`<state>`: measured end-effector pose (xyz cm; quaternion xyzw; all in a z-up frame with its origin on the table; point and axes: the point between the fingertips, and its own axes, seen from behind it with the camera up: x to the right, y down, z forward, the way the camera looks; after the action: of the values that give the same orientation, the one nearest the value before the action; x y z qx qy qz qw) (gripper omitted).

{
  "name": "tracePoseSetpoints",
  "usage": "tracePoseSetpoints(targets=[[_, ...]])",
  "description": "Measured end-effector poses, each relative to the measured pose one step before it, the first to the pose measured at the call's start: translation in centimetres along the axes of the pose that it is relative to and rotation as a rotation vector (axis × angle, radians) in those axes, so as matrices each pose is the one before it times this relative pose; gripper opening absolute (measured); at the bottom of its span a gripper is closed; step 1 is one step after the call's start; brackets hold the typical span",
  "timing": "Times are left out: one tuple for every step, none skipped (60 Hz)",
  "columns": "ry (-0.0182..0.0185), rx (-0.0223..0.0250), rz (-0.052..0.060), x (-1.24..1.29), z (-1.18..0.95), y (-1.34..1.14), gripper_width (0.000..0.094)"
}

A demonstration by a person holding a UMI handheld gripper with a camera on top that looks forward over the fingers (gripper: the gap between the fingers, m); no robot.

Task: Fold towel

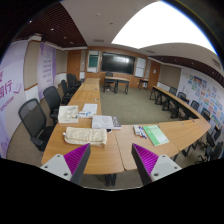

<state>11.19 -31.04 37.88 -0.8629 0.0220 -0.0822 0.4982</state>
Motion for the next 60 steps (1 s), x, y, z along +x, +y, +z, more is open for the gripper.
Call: tracePoseSetpoints(targets=[[0.00298,-0.00133,-0.0023,0.062,-0.225,0.245,0.0851],[0.00316,-0.00241,-0.0021,-0.024,0.037,0.09,0.0852],[0.00315,-0.00302,-0.0019,-0.121,0.301,-0.071,0.0852],[0.00367,-0.00215,-0.0005,-0.314,0.155,0.089,0.0852],[0.00412,-0.0028,0.0001,-0.415,0.219,0.084,0.0852],[0.00409,-0.00349,0.0015,-0.327,0.23,0.144,0.0849],[0.00349,-0.0044,0.0024,-0.382,0.246,0.181,0.085],[0.00338,-0.00497,0.0024,-0.408,0.264,0.231,0.085],[0.00002,-0.00345,0.0022,0.741,-0.636,0.347,0.085],[0.00661,-0.00277,0.0023,-1.847,1.517,0.19,0.0852],[0.00345,-0.00393,0.0029,-0.382,0.247,0.099,0.0849],[0.00424,-0.00386,0.0032,-0.392,0.27,0.194,0.0852],[0.00421,-0.00433,0.0031,-0.403,0.28,0.249,0.0852],[0.00379,-0.00409,0.0038,-0.463,0.311,0.264,0.0853],[0.00304,-0.00414,0.0037,-0.543,0.326,0.294,0.0853],[0.00247,-0.00364,0.0035,-0.558,0.345,0.284,0.0854],[-0.00174,-0.00302,0.0044,0.249,-0.483,0.362,0.0853],[0.00333,-0.00387,0.0025,-0.985,0.857,0.38,0.0854],[0.00166,-0.0057,0.0027,-0.556,0.405,0.367,0.0854],[0.00132,-0.00688,0.0024,-0.672,0.411,0.463,0.0853],[0.00034,-0.00727,0.0022,-0.654,0.363,0.477,0.0851],[-0.00031,-0.00678,0.002,-0.702,0.382,0.482,0.0854],[-0.00133,-0.00589,0.0019,-0.697,0.38,0.46,0.0853],[-0.00181,-0.00534,0.002,-0.73,0.408,0.456,0.0853],[-0.00217,-0.00653,0.0012,-0.724,0.364,0.453,0.0854],[-0.00546,-0.00666,0.0016,-0.099,-0.603,0.523,0.0854],[-0.00297,-0.00672,0.0003,-0.832,0.485,0.442,0.0853],[-0.00278,-0.00539,-0.0004,-0.946,0.788,0.355,0.0852],[-0.0042,-0.00561,-0.0002,-0.816,0.529,0.4,0.0856],[-0.0046,-0.005,-0.0009,-0.806,0.522,0.392,0.0854],[-0.00478,-0.00506,-0.0008,-0.803,0.571,0.371,0.0854],[-0.0053,-0.00588,-0.0009,-0.817,0.589,0.368,0.0854],[-0.0071,-0.00857,-0.0002,-0.763,0.386,0.453,0.0856],[-0.00696,-0.0098,-0.001,-0.862,0.649,0.374,0.0852],[-0.00795,-0.00882,-0.0006,-0.875,0.68,0.324,0.0853],[-0.00912,-0.00613,0.0001,-0.884,0.678,0.286,0.0854],[-0.0099,-0.00531,0.0007,-0.914,0.671,0.091,0.0854],[-0.01038,-0.00248,0.0005,-0.878,0.666,0.034,0.0854],[-0.00827,-0.00166,-0.0014,-0.955,0.746,0.044,0.0853],[-0.01024,-0.00274,-0.0022,-0.819,0.733,-0.018,0.0854],[-0.00936,-0.00408,-0.0037,-0.801,0.794,0.014,0.0853],[-0.00839,-0.00452,-0.0045,-0.741,0.821,-0.042,0.0852],[-0.01007,-0.00182,-0.0034,-0.651,0.876,-0.172,0.0852],[-0.00803,0.00147,-0.0054,-0.708,0.877,-0.178,0.0852],[-0.00769,0.00399,-0.0059,-0.649,0.921,-0.26,0.0853],[-0.00701,0.00262,-0.0061,-0.625,0.916,-0.256,0.0851],[-0.00753,-0.00173,-0.0049,-0.406,0.873,-0.292,0.0852],[-0.00366,-0.00082,-0.0056,-0.842,1.08,-0.117,0.0852],[-0.00626,-0.0005,-0.0045,-0.587,0.969,-0.215,0.0852],[-0.00623,0.00108,-0.0038,-0.493,0.922,-0.289,0.0852],[-0.00639,0.00174,-0.0025,-0.476,1.015,-0.266,0.0854],[-0.00889,0.00022,-0.0015,-0.229,0.937,-0.343,0.0853],[-0.00715,-0.00032,-0.0012,-0.405,1.06,-0.299,0.0851],[-0.00711,0.00026,-0.0018,-0.376,1.053,-0.32,0.0854],[-0.00646,0.00166,-0.0028,-0.354,1.055,-0.365,0.0853],[-0.0057,0.00238,-0.0045,-0.293,1.066,-0.377,0.0853],[-0.00423,0.00114,-0.0054,-0.242,1.049,-0.376,0.0853],[-0.00256,0.00032,-0.0059,-0.163,1.078,-0.336,0.0853],[-0.00094,0.00122,-0.0064,-0.135,1.063,-0.354,0.0855],[-0.00016,0.00233,-0.0074,-0.11,1.082,-0.362,0.0855]])
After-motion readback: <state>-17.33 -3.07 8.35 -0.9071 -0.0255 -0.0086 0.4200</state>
